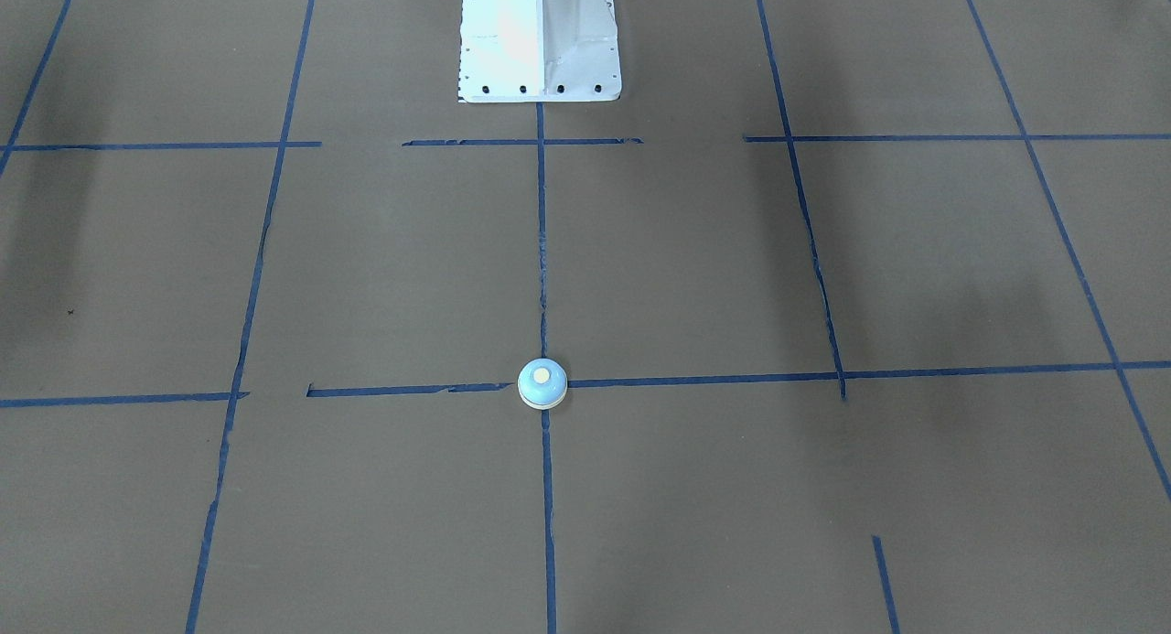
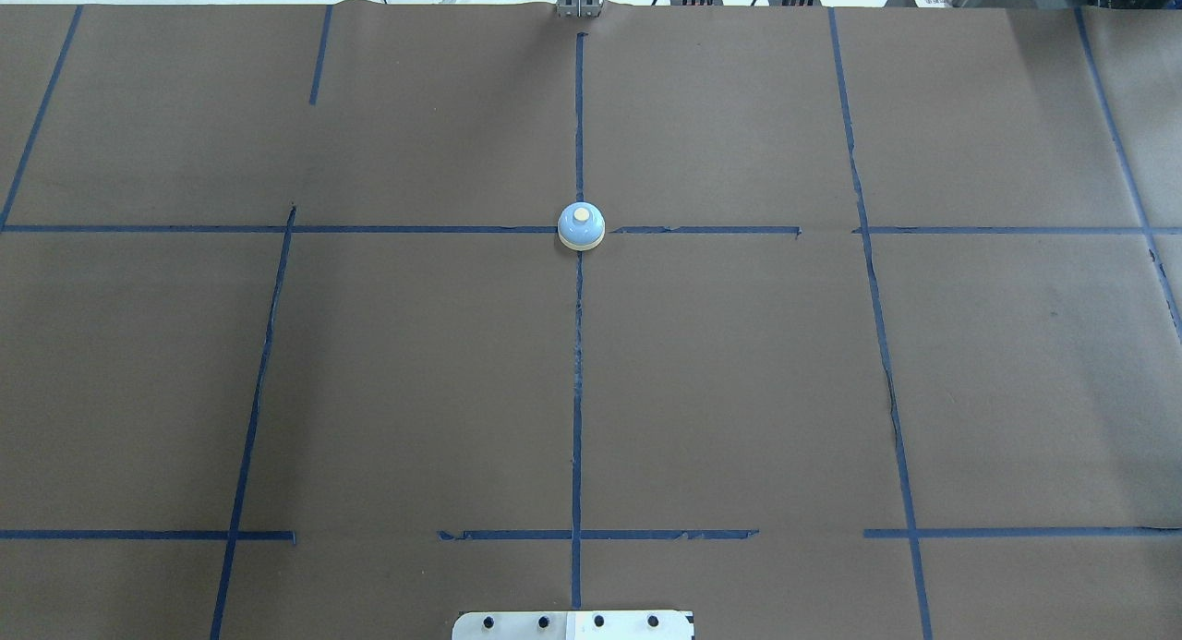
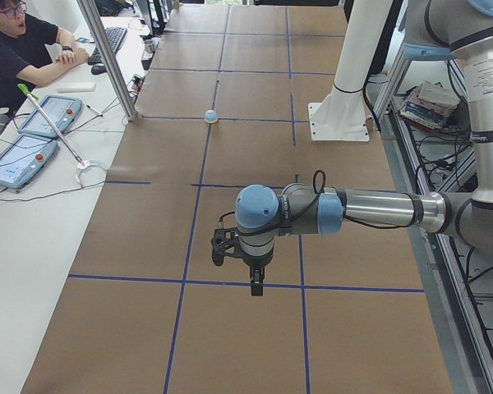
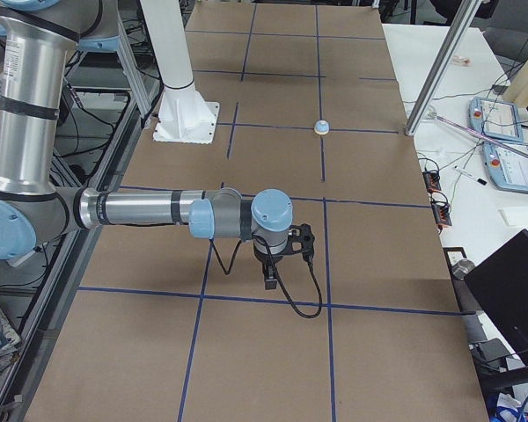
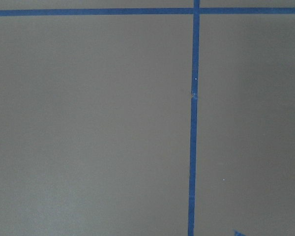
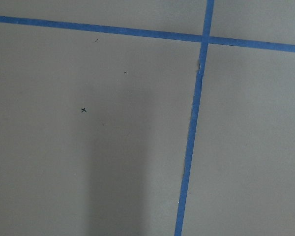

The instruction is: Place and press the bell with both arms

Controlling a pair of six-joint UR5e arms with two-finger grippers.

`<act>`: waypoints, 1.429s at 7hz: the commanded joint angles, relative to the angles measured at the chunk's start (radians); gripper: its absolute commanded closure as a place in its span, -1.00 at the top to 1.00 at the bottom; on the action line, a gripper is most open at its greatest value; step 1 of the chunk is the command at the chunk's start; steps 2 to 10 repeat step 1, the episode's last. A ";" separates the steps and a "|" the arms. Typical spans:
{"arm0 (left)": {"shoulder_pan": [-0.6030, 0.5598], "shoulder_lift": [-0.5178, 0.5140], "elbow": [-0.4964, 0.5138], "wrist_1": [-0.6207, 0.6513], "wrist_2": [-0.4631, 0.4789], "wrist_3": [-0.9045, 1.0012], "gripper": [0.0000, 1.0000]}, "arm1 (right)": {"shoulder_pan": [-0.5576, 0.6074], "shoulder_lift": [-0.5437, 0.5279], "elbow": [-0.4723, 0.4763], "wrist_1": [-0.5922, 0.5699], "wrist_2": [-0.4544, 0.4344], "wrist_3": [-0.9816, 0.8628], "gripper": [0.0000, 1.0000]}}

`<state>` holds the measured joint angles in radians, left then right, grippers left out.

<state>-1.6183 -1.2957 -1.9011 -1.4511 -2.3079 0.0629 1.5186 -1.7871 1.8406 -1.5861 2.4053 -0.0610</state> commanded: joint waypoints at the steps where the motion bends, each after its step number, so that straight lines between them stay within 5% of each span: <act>1: 0.000 -0.001 -0.003 0.000 0.001 0.000 1.00 | 0.000 0.000 0.000 0.000 0.000 0.000 1.00; 10: 0.000 -0.001 -0.003 0.000 0.001 0.000 1.00 | 0.000 0.000 0.000 0.000 0.000 0.000 1.00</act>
